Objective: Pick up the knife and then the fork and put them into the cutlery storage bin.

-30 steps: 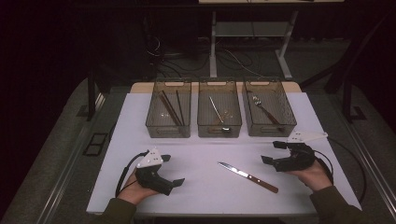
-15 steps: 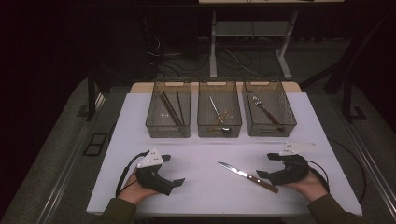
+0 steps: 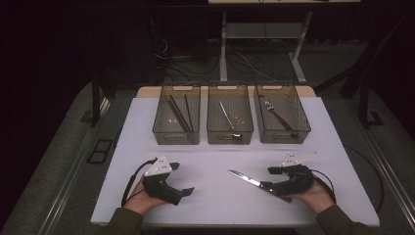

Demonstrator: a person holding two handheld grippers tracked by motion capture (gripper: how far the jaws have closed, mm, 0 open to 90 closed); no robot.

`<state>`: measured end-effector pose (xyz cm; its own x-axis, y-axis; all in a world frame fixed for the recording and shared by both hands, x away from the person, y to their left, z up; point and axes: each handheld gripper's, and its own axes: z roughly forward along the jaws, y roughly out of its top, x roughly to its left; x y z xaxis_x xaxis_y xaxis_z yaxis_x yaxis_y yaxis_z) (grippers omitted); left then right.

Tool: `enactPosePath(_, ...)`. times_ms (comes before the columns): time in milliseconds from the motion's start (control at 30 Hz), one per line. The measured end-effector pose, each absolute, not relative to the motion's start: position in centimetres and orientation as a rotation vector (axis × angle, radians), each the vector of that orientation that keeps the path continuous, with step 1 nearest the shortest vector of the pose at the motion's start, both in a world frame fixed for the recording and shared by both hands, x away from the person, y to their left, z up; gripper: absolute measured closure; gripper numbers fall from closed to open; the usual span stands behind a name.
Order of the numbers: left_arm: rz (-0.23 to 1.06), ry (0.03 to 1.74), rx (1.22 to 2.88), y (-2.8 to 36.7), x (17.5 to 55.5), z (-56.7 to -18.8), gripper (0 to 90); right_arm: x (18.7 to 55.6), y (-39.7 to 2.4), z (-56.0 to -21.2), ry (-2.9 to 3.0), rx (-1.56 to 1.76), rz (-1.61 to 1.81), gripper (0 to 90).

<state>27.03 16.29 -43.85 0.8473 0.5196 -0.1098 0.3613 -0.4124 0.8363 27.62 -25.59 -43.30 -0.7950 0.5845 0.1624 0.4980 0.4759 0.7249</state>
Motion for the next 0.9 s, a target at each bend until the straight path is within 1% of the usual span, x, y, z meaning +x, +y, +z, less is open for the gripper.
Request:
enactPosePath(167,0.204,0.645,2.046,16.3,27.0,-43.9,0.0,27.6,-24.8,-43.6,2.648,0.927,1.193,47.0)
enactPosePath(200,0.204,0.645,2.046,16.3,27.0,-43.9,0.0,27.6,-24.6,-43.8,2.661,0.911,1.19,51.4)
enactPosePath(467,0.205,0.643,2.047,16.3,27.0,-43.9,0.0,27.8,-23.7,-44.2,2.705,0.892,1.144,63.5)
enactPosePath(700,0.205,0.644,2.046,16.3,27.0,-43.9,0.0,27.8,-23.2,-44.6,2.719,0.853,1.075,69.4)
enactPosePath(900,0.205,0.643,2.048,16.3,27.0,-43.9,0.0,27.5,-23.0,-44.7,2.7,0.801,1.042,71.9)
